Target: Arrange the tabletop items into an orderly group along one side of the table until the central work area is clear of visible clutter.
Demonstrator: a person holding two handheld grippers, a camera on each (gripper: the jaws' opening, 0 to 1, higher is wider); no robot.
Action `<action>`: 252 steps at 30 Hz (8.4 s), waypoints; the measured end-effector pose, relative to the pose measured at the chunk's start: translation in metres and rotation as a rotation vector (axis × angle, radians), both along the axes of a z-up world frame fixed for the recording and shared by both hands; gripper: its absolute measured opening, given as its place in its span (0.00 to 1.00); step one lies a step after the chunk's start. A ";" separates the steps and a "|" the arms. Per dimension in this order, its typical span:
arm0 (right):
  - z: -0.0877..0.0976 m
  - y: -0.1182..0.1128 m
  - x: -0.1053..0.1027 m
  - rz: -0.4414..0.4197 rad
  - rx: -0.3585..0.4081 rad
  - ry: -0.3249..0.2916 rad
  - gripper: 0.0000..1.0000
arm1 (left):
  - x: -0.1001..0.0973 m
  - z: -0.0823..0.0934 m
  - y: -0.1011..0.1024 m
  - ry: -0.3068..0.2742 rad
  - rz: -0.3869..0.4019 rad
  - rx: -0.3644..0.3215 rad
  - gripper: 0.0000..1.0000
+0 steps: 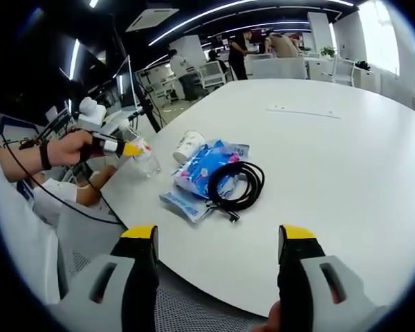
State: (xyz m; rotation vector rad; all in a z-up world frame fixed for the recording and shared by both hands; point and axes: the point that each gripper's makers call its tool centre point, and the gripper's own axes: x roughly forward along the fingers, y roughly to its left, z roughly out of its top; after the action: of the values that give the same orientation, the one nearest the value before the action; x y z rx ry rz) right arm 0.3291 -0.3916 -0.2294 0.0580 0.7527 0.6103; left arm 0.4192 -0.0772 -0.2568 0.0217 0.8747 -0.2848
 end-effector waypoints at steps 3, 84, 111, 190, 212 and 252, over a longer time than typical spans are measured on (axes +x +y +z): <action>0.000 0.001 0.000 0.002 0.002 -0.002 0.70 | 0.000 -0.001 -0.001 -0.004 -0.007 0.006 0.38; -0.007 0.001 0.000 0.001 0.001 0.028 0.69 | 0.023 -0.005 0.006 -0.051 -0.015 0.019 0.35; -0.013 -0.004 -0.001 -0.005 0.000 0.049 0.69 | 0.066 -0.001 0.008 -0.050 0.134 0.016 0.34; -0.008 -0.009 0.009 -0.038 0.049 0.024 0.69 | 0.062 0.002 0.011 -0.010 0.200 -0.029 0.34; -0.010 -0.004 0.014 0.014 0.072 0.019 0.69 | 0.020 -0.003 0.004 0.000 0.238 -0.060 0.33; -0.024 -0.020 0.001 0.055 0.081 0.057 0.70 | -0.019 0.001 -0.047 0.013 0.258 -0.177 0.36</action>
State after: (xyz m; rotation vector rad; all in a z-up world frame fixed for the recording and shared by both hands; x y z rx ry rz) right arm 0.3297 -0.4114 -0.2537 0.1300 0.7863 0.6942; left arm 0.3998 -0.1238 -0.2555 -0.2558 0.8526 -0.1201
